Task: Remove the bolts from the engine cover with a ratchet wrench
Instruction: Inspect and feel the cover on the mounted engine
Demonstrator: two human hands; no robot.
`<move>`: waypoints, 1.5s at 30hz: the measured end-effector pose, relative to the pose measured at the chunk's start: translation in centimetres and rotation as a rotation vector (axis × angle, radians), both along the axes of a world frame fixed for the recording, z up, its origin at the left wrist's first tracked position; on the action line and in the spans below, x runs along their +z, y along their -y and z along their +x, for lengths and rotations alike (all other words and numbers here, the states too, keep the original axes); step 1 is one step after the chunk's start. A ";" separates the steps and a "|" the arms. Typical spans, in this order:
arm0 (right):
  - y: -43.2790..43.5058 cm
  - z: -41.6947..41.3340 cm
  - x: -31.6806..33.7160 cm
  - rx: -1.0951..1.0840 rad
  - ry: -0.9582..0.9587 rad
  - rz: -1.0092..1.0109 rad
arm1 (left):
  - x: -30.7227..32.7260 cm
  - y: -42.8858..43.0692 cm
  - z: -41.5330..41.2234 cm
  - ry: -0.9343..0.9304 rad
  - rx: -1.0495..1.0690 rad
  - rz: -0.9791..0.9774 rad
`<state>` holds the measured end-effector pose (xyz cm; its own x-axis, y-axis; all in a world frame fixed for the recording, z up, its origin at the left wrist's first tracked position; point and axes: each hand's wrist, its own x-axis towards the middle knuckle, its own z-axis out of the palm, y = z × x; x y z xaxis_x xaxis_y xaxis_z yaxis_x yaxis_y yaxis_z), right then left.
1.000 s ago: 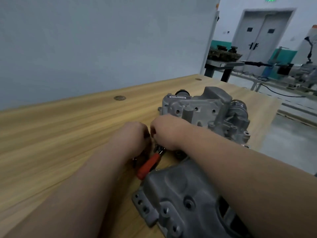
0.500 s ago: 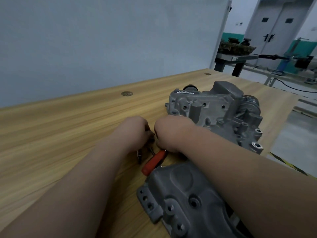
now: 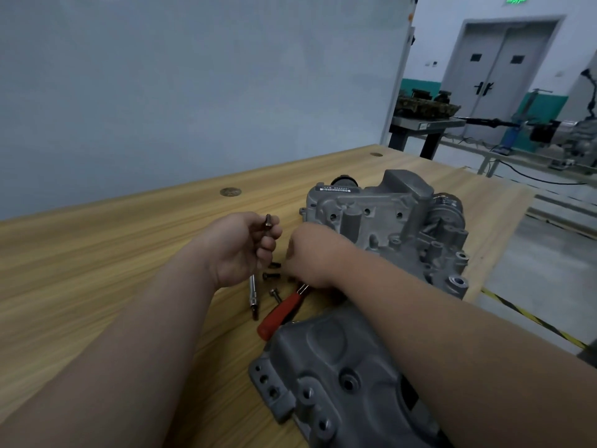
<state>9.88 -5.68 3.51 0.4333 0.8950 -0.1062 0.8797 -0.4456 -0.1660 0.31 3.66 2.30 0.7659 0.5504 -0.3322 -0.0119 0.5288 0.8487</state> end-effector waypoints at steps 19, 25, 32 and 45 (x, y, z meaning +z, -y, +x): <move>12.3 7.9 4.1 -0.463 -0.052 0.190 | -0.7 5.1 2.3 -0.203 -0.137 0.359; 13.0 7.7 2.0 -0.589 -0.270 0.192 | -0.7 6.9 2.8 -0.290 -0.145 0.622; 6.8 6.5 3.8 -0.382 0.204 0.269 | 0.1 7.2 2.5 -0.269 0.033 0.672; 1.7 11.3 2.7 0.041 0.270 0.014 | -1.2 5.0 2.9 -0.335 0.029 0.767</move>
